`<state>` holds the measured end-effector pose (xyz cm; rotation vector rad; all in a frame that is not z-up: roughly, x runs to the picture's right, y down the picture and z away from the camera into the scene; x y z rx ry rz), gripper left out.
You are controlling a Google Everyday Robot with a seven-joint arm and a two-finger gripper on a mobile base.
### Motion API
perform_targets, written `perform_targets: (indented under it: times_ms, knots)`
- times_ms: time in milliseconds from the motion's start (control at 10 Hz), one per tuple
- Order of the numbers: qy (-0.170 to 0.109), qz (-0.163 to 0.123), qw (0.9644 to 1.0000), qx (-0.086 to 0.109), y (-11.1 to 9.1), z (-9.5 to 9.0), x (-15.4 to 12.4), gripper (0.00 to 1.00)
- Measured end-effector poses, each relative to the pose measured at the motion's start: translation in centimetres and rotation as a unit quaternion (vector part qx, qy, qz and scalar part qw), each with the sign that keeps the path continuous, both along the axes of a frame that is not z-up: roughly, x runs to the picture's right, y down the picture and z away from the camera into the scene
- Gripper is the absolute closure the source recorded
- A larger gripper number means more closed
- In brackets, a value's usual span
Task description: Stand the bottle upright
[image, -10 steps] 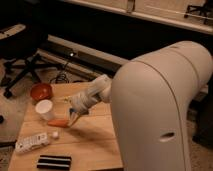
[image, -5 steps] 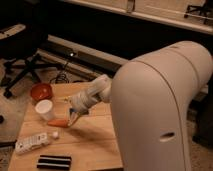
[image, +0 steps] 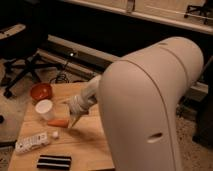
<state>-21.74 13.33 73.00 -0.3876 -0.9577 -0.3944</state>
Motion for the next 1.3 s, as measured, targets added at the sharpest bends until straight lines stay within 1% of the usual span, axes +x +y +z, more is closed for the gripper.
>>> perform_targets:
  times_ms: [100,200,300,400,500,600,800,900,1000,1100,1200,1300]
  knots:
    - [0.033,-0.023,0.9991,0.009,1.2,0.6,-0.4,0.20]
    - [0.062,-0.043,0.9970,0.017,2.3,0.9,-1.1,0.20]
    - [0.083,-0.062,0.9944,0.021,3.6,0.8,-2.0,0.20]
    - [0.097,-0.073,0.9925,0.016,4.8,0.6,-2.9,0.20]
    - [0.107,-0.078,0.9912,0.005,5.9,0.1,-4.0,0.20]
    - [0.111,-0.077,0.9907,-0.010,6.7,-0.4,-5.0,0.20]
    - [0.111,-0.060,0.9903,-0.058,8.0,-1.8,-7.2,0.20]
    - [0.104,-0.043,0.9896,-0.090,8.3,-2.7,-8.4,0.20]
    - [0.093,-0.022,0.9882,-0.120,8.2,-3.4,-9.4,0.20]
    - [0.076,0.008,0.9853,-0.153,7.5,-3.9,-10.2,0.20]
    - [0.062,0.037,0.9818,-0.176,6.5,-3.8,-10.4,0.20]
    - [0.045,0.073,0.9768,-0.196,5.4,-2.9,-9.8,0.20]
